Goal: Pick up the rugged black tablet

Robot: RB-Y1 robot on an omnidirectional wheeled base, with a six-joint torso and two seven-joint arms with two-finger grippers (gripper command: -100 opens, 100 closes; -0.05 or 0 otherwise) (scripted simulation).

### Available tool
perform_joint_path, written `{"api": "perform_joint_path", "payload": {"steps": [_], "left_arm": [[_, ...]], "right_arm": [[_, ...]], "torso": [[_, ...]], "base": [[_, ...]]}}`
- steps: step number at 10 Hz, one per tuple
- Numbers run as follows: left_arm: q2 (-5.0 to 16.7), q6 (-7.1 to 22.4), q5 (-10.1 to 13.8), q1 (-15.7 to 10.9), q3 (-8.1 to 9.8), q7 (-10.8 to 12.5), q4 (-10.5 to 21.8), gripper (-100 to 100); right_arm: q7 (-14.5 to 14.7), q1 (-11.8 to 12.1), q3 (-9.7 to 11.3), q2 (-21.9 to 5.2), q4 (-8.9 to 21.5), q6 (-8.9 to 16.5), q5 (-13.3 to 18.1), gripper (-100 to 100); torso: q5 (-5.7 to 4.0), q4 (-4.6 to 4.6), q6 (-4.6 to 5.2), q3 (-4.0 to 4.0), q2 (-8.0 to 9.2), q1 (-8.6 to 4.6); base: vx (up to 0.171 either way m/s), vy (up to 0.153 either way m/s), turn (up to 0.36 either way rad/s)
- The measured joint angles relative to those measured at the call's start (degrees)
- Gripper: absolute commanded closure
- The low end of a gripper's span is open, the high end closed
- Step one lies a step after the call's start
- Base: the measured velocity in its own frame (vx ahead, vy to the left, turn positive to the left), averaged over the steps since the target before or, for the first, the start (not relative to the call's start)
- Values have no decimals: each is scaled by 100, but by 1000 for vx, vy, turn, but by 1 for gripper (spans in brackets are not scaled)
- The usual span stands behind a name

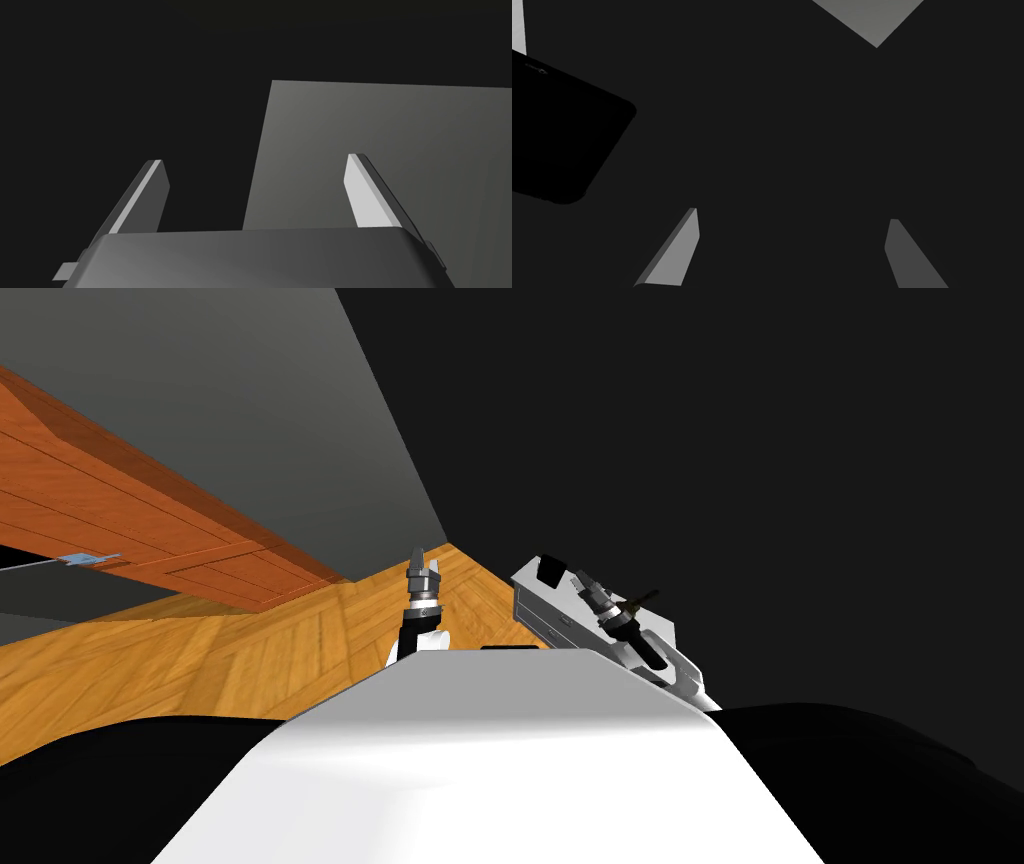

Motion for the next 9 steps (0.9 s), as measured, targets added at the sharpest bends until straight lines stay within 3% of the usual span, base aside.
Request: {"api": "perform_joint_path", "payload": {"steps": [9], "left_arm": [[0, 0, 0, 1, 0, 0, 0, 0]], "right_arm": [[-8, 21, 307, -1451, 751, -172, 133, -100]], "torso": [[1, 0, 3, -2, -4, 2]], "base": [[-3, 10, 60]]}}
